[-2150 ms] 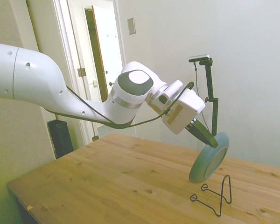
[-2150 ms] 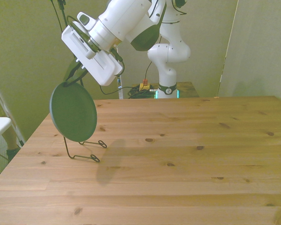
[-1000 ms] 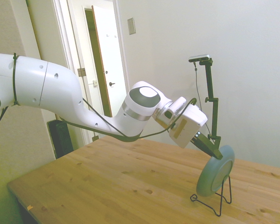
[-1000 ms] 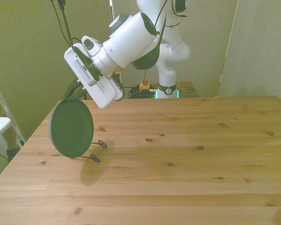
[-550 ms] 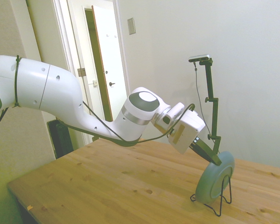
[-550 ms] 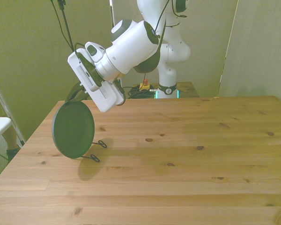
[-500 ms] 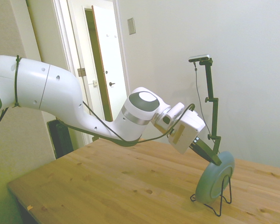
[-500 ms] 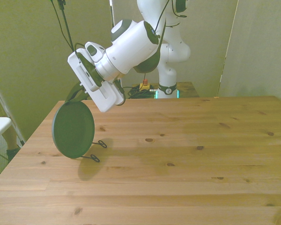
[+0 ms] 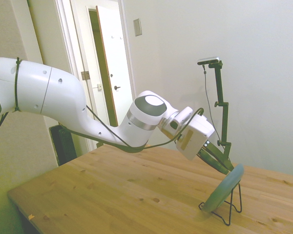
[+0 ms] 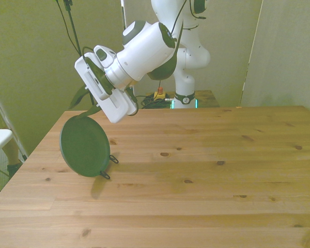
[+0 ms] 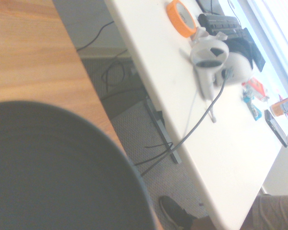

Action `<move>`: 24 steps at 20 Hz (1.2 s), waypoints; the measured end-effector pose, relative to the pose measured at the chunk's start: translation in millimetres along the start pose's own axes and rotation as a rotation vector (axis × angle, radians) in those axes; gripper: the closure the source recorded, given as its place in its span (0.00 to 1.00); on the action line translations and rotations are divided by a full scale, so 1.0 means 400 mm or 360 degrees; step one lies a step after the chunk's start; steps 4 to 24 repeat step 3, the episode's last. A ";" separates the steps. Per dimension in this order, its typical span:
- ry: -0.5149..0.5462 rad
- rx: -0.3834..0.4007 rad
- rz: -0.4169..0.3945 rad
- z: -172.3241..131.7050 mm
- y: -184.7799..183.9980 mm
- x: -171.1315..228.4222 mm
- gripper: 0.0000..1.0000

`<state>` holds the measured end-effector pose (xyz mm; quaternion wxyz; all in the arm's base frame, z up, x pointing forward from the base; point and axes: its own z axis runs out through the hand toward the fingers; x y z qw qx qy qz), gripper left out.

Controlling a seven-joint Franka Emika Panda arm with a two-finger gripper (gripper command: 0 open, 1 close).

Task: Load the plate

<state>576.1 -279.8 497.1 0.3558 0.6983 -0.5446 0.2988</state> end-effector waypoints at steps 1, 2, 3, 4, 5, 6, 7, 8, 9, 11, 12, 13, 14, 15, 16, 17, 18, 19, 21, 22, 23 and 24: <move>-0.0001 0.0027 0.0036 -0.028 0.015 0.028 0.00; -0.0023 0.0062 0.0072 -0.062 0.035 0.059 0.00; -0.0072 0.0110 0.0091 -0.098 0.056 0.088 0.00; -0.0072 0.0110 0.0091 -0.098 0.056 0.088 0.00; -0.0072 0.0110 0.0091 -0.098 0.056 0.088 0.00; -0.0072 0.0110 0.0091 -0.098 0.056 0.088 0.00; -0.0072 0.0110 0.0091 -0.098 0.056 0.088 0.00; -0.0072 0.0110 0.0091 -0.098 0.056 0.088 0.00; -0.0072 0.0110 0.0091 -0.098 0.056 0.088 0.00; -0.0072 0.0110 0.0091 -0.098 0.056 0.088 0.00; -0.0072 0.0110 0.0091 -0.098 0.056 0.088 0.00; -0.0072 0.0110 0.0091 -0.098 0.056 0.088 0.00; -0.0072 0.0110 0.0091 -0.098 0.056 0.088 0.00; -0.0072 0.0110 0.0091 -0.098 0.056 0.088 0.00; -0.0072 0.0110 0.0091 -0.098 0.056 0.088 0.00; -0.0072 0.0110 0.0091 -0.098 0.056 0.088 0.00; -0.0072 0.0110 0.0091 -0.098 0.056 0.088 0.00; -0.0072 0.0110 0.0091 -0.098 0.056 0.088 0.00; -0.0072 0.0110 0.0091 -0.098 0.056 0.088 0.00; -0.0072 0.0110 0.0091 -0.098 0.056 0.088 0.00; -0.0072 0.0110 0.0091 -0.098 0.056 0.088 0.00; -0.0072 0.0110 0.0091 -0.098 0.056 0.088 0.00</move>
